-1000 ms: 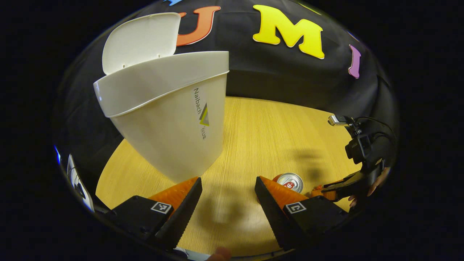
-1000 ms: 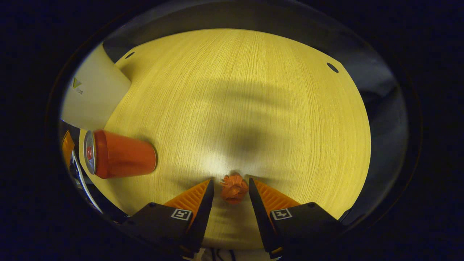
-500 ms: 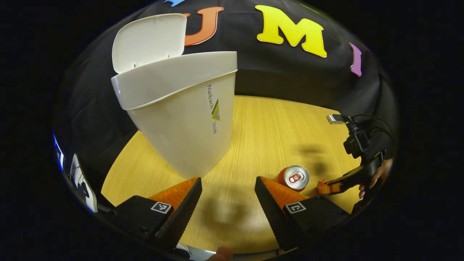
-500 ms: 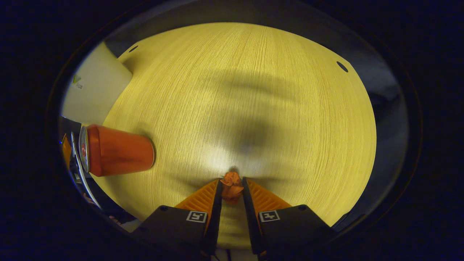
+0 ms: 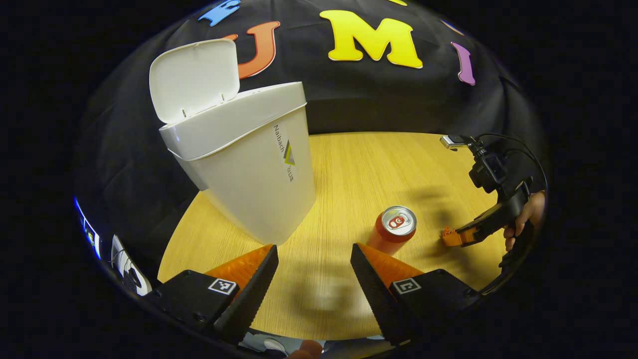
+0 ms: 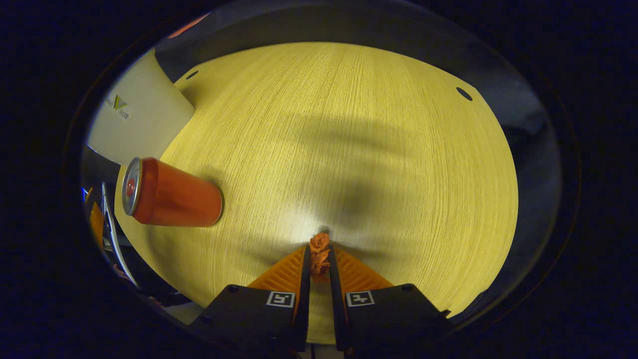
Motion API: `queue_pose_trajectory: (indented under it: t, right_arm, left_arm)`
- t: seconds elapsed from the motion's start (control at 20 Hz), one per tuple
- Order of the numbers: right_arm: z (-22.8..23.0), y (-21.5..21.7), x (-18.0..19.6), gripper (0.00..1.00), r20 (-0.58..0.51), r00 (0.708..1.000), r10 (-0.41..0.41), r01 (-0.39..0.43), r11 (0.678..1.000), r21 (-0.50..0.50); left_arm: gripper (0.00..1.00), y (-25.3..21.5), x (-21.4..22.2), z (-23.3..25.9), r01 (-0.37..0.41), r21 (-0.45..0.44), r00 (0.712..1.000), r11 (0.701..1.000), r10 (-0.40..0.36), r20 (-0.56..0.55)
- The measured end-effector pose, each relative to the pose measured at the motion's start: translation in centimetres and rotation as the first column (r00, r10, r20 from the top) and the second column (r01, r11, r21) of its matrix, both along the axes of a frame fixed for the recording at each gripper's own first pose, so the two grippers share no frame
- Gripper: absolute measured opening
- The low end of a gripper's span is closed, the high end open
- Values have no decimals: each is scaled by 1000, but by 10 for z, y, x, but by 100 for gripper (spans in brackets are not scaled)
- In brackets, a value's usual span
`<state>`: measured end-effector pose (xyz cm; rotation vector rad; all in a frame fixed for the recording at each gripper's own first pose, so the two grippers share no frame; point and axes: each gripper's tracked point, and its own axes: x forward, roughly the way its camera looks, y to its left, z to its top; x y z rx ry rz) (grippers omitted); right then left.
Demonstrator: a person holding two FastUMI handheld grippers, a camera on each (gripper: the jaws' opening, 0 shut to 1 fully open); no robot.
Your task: Press the lid of the desktop garbage bin to open it, pick up the crumpled paper on the desktop and throw it into the bin, then pick up the pop can on the desktop and drop it into the bin, and finally close the garbage bin lid.
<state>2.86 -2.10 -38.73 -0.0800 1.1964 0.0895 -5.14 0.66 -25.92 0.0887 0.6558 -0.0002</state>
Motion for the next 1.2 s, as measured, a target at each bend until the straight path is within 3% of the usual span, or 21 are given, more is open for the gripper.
queue_pose_trajectory:
  t: [0.35,0.7,1.0,1.2]
  right_arm:
    - [71,-14,-2,23,153,987,36,-34,999,-20]
    - [198,-6,17,23,359,933,42,-51,999,15]
    - [296,41,35,22,525,841,126,-149,989,1]
    - [335,93,44,22,611,763,212,-248,968,-26]
  left_arm:
    - [98,-5,-8,-5,42,4,999,999,-42,-9]
    - [97,-13,-7,-11,101,-4,995,995,-101,-16]
    - [98,-4,-5,-16,102,-15,995,995,-102,-23]
    - [98,13,-4,-16,83,-18,996,996,-83,-19]
